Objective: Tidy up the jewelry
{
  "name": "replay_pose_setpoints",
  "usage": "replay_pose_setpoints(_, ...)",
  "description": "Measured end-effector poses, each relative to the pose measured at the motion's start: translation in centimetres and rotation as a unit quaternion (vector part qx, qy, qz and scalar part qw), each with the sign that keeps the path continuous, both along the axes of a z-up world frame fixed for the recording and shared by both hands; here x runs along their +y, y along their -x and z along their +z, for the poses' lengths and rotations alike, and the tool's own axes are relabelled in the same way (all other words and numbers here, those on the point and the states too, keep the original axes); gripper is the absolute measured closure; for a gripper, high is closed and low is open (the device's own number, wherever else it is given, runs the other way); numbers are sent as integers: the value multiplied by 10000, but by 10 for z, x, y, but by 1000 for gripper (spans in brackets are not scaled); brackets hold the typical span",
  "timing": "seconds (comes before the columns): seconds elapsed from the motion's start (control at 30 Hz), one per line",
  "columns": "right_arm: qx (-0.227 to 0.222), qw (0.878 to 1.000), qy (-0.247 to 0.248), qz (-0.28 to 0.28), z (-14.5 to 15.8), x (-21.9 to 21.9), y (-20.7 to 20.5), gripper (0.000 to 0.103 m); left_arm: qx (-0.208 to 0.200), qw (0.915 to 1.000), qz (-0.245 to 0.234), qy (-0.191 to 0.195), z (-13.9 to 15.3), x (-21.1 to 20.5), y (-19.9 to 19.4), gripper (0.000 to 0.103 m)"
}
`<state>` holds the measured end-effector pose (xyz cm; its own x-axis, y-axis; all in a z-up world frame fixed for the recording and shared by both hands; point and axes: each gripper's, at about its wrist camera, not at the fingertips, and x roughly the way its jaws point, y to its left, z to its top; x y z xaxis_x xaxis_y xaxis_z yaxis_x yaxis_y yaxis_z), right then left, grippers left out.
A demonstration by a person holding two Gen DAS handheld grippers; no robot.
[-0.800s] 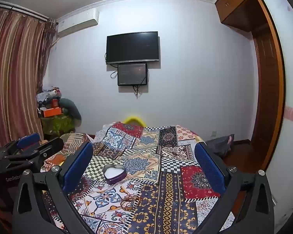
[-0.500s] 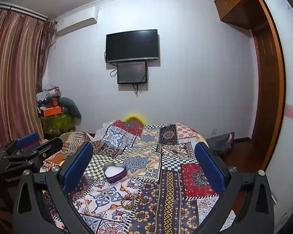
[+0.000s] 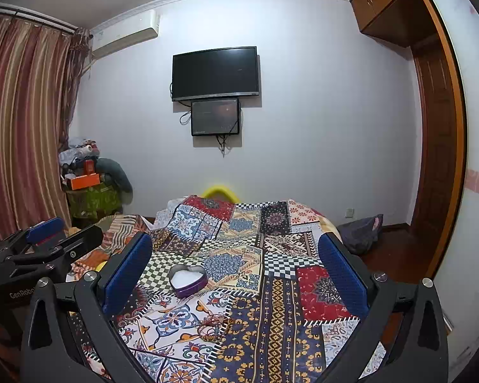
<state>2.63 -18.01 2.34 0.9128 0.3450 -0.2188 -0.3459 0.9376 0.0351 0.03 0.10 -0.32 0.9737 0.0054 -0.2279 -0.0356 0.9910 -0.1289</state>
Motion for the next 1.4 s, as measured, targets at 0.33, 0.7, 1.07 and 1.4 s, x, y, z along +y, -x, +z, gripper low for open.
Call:
replay_pose_setpoints(0.33,13,10000,5,3,0,0,0,0,-4,10000,17,-12,0,1,0,0)
replay_pose_setpoints(0.7,30,10000,0,10,0,-1,-1,0,-2,10000,16,-15,0,1,0,0)
replay_pose_setpoints(1.07,61,10000,-7,6,-3,-1,-1,0,27,10000,-13,-54,-1,-1,-2,0)
replay_pose_setpoints(1.4,69,10000,-6,15,-4,-2,-2,0,52,10000,-22,-22,-3,-4,-5,0)
